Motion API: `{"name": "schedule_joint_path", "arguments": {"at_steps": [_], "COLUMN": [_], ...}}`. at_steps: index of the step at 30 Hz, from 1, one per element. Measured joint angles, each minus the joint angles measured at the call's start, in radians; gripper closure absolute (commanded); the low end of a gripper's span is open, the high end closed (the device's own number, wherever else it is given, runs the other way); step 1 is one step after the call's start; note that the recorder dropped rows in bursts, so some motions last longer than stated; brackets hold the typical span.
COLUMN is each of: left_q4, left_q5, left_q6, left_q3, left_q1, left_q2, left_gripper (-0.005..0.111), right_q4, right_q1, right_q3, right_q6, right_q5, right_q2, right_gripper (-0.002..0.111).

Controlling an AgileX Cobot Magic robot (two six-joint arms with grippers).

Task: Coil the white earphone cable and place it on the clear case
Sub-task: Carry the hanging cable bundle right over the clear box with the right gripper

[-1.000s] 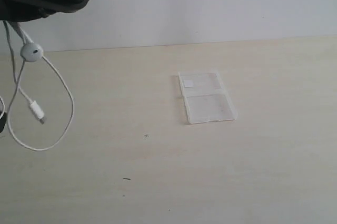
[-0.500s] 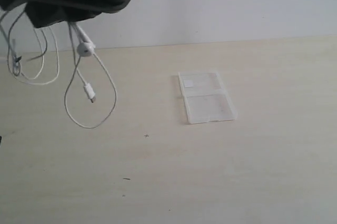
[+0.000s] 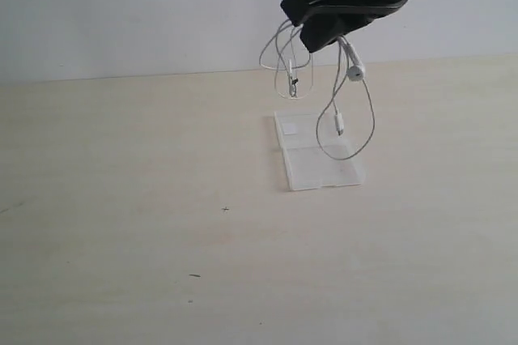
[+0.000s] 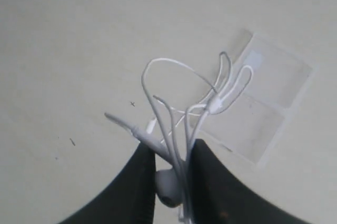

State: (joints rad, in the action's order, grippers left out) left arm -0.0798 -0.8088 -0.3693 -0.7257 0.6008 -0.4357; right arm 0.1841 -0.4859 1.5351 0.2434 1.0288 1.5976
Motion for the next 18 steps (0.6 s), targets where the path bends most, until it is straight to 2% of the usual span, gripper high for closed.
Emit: {"name": "schedule_joint_path", "arguments": {"at_steps": [5,18], "left_q4": [0.009,0.060], "left_q5": [0.009,0.016], "left_q6": [0.000,0.000], "left_q3": [0.000,0.000], "left_q1": [0.000,0.000], "left_q2": [0.004,0.004], "left_gripper": [0.002,0.002], "right_q4": [-0.008,-0.029], "right_q1": [0.046,0.068], "right_q3": [0.000,0.000], "right_q6": [0.009,0.011], "right_q5": [-0.031,-0.352], "right_q2": [0.049,0.245], "right_gripper": [0.108,0.108]}}
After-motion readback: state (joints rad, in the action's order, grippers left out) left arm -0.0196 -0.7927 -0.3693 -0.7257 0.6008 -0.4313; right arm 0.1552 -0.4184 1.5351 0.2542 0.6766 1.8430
